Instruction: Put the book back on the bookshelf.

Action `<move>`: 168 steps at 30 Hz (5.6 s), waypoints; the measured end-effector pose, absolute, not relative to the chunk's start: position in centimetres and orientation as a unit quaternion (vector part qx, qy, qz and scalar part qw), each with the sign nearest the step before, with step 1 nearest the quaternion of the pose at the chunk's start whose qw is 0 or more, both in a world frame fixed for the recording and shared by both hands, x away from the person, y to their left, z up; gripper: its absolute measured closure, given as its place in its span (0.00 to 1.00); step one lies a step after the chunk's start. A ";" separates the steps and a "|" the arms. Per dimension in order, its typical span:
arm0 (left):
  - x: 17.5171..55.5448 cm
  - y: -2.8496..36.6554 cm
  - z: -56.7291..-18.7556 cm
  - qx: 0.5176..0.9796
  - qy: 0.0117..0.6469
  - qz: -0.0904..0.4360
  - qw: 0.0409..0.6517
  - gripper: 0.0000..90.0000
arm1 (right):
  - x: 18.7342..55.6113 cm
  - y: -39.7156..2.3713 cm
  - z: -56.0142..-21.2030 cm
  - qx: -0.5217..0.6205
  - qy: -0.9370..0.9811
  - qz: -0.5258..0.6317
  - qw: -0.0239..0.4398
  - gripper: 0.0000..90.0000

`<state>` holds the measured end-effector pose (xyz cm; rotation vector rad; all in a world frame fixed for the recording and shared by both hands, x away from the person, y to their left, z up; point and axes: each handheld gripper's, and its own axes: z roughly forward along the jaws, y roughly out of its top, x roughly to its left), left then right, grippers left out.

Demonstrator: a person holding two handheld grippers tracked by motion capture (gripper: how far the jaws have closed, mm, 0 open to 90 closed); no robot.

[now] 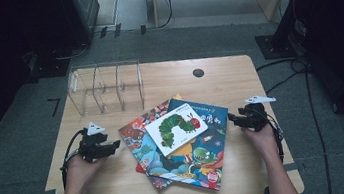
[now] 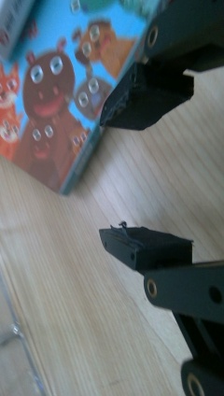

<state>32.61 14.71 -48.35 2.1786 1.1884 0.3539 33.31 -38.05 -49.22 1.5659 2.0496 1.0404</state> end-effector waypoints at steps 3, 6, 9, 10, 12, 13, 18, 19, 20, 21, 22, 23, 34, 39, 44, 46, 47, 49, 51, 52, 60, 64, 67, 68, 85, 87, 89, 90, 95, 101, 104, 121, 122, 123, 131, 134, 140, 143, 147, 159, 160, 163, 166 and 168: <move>32.6 14.1 -47.6 0.832 0.439 0.118 0.318 0.54 | 33.0 -37.6 -48.9 0.548 0.726 0.376 0.176 0.53; 32.8 13.5 -46.9 0.832 0.434 0.109 0.329 0.58 | 32.4 -36.8 -48.5 0.536 0.733 0.382 0.171 0.60; 33.2 12.8 -46.5 0.835 0.425 0.102 0.333 0.59 | 32.1 -36.4 -48.4 0.529 0.737 0.386 0.169 0.63; 33.3 12.7 -46.4 0.836 0.423 0.097 0.335 0.60 | 31.9 -36.1 -48.4 0.523 0.740 0.386 0.174 0.65; 33.5 12.3 -46.3 0.838 0.420 0.089 0.337 0.67 | 31.6 -35.8 -48.4 0.519 0.741 0.389 0.176 0.68; 33.7 11.9 -46.3 0.839 0.419 0.084 0.336 0.71 | 31.4 -35.4 -48.4 0.519 0.741 0.391 0.171 0.71; 34.4 11.3 -46.3 0.843 0.416 0.073 0.333 0.80 | 30.7 -33.9 -48.1 0.514 0.742 0.402 0.153 0.79; 34.6 11.2 -46.3 0.845 0.413 0.068 0.334 0.80 | 30.7 -33.9 -48.1 0.514 0.742 0.402 0.153 0.79; 34.7 11.0 -46.3 0.846 0.411 0.067 0.334 0.83 | 30.6 -33.6 -48.0 0.512 0.744 0.402 0.154 0.81; 34.8 10.8 -46.3 0.848 0.407 0.067 0.333 0.83 | 30.4 -33.3 -47.9 0.508 0.745 0.405 0.153 0.83; 35.0 10.7 -46.3 0.851 0.403 0.061 0.332 0.86 | 30.3 -33.1 -47.8 0.506 0.746 0.407 0.149 0.86; 35.2 10.5 -46.4 0.853 0.400 0.060 0.329 0.88 | 30.2 -32.8 -47.8 0.502 0.750 0.405 0.147 0.90; 37.8 7.9 -46.6 0.865 0.377 0.048 0.326 0.94 | 29.6 -31.2 -48.4 0.487 0.766 0.404 0.114 1.00; 38.4 7.2 -47.1 0.869 0.372 0.032 0.324 0.95 | 29.5 -31.0 -48.8 0.486 0.769 0.403 0.103 1.00; 38.3 6.7 -47.2 0.873 0.364 0.032 0.324 0.95 | 29.7 -30.8 -49.0 0.483 0.772 0.400 0.107 1.00; 38.3 6.8 -47.3 0.867 0.372 0.020 0.331 0.96 | 29.9 -30.7 -49.1 0.482 0.770 0.405 0.106 1.00; 38.3 6.8 -47.3 0.867 0.372 0.020 0.331 0.96 | 29.9 -30.7 -49.1 0.482 0.770 0.405 0.106 1.00; 38.2 6.8 -47.2 0.868 0.372 0.018 0.330 0.97 | 30.0 -30.4 -49.1 0.477 0.773 0.405 0.106 1.00; 38.0 6.8 -47.2 0.869 0.370 0.020 0.327 0.97 | 30.1 -30.2 -49.1 0.473 0.775 0.405 0.109 1.00; 37.9 6.8 -47.1 0.872 0.367 0.020 0.323 0.97 | 30.2 -30.3 -49.2 0.472 0.775 0.406 0.107 1.00; 36.7 6.8 -47.0 0.874 0.367 0.015 0.318 0.97 | 30.7 -30.3 -49.3 0.470 0.772 0.414 0.105 1.00; 36.1 7.1 -46.9 0.874 0.371 0.002 0.314 0.96 | 31.1 -30.1 -49.3 0.469 0.775 0.412 0.099 1.00; 35.3 7.2 -46.8 0.873 0.376 -0.005 0.310 0.96 | 31.3 -29.8 -49.3 0.462 0.777 0.416 0.099 1.00; 35.1 7.2 -46.8 0.872 0.379 -0.009 0.310 0.95 | 31.4 -29.7 -49.3 0.461 0.778 0.415 0.097 1.00; 33.9 7.2 -45.2 0.872 0.391 0.027 0.295 0.68 | 32.7 -29.1 -49.4 0.443 0.785 0.423 0.089 1.00; 34.5 7.2 -45.2 0.871 0.397 0.013 0.289 0.62 | 32.5 -29.0 -49.4 0.441 0.787 0.421 0.093 1.00; 35.3 6.9 -45.3 0.866 0.405 -0.015 0.293 0.60 | 32.4 -29.0 -49.4 0.440 0.789 0.419 0.094 1.00; 35.6 6.7 -45.3 0.865 0.406 -0.026 0.293 0.56 | 32.1 -28.9 -49.3 0.435 0.793 0.416 0.099 1.00; 36.6 5.3 -45.0 0.874 0.394 -0.036 0.283 0.50 | 31.8 -28.8 -49.3 0.432 0.795 0.414 0.097 1.00; 37.8 4.1 -45.4 0.878 0.393 -0.050 0.268 0.44 | 31.3 -28.3 -49.3 0.423 0.799 0.416 0.098 1.00; 38.2 3.8 -45.7 0.880 0.389 -0.063 0.266 0.43 | 31.2 -28.2 -49.3 0.422 0.800 0.415 0.097 1.00; 39.2 1.1 -46.5 0.885 0.378 -0.106 0.251 0.34 | 29.2 -25.8 -49.1 0.406 0.812 0.409 0.089 1.00; 39.2 1.0 -46.6 0.886 0.374 -0.106 0.251 0.34 | 29.0 -25.5 -49.1 0.406 0.813 0.408 0.091 1.00; 39.0 0.8 -46.6 0.887 0.372 -0.105 0.252 0.31 | 28.8 -25.3 -49.2 0.403 0.813 0.413 0.078 1.00; 38.8 0.2 -46.3 0.886 0.390 -0.090 0.232 0.30 | 28.7 -25.0 -49.3 0.404 0.809 0.418 0.085 1.00; 39.0 0.8 -46.1 0.876 0.411 -0.096 0.231 0.38 | 28.7 -24.7 -49.4 0.404 0.808 0.420 0.092 1.00; 38.9 1.7 -45.3 0.870 0.425 -0.096 0.233 0.46 | 28.7 -24.3 -49.5 0.400 0.807 0.425 0.094 1.00; 39.1 2.3 -44.6 0.859 0.435 -0.105 0.250 0.50 | 28.7 -24.2 -49.6 0.401 0.805 0.428 0.092 1.00; 39.2 2.7 -43.5 0.848 0.442 -0.112 0.270 0.53 | 28.8 -24.1 -49.6 0.397 0.806 0.428 0.093 1.00; 39.0 2.1 -40.0 0.837 0.440 -0.146 0.291 0.68 | 29.1 -24.1 -49.6 0.391 0.810 0.428 0.089 1.00; 39.1 1.8 -40.0 0.835 0.435 -0.173 0.288 0.70 | 29.1 -24.0 -49.6 0.391 0.811 0.427 0.089 1.00; 38.7 0.3 -40.3 0.846 0.417 -0.198 0.266 0.74 | 29.4 -23.7 -49.5 0.388 0.814 0.426 0.078 1.00; 38.5 -0.5 -39.9 0.854 0.415 -0.169 0.264 0.78 | 29.3 -23.0 -49.4 0.373 0.822 0.422 0.089 1.00; 38.6 -0.6 -39.8 0.858 0.416 -0.157 0.257 0.80 | 29.3 -22.8 -49.4 0.370 0.822 0.424 0.087 0.99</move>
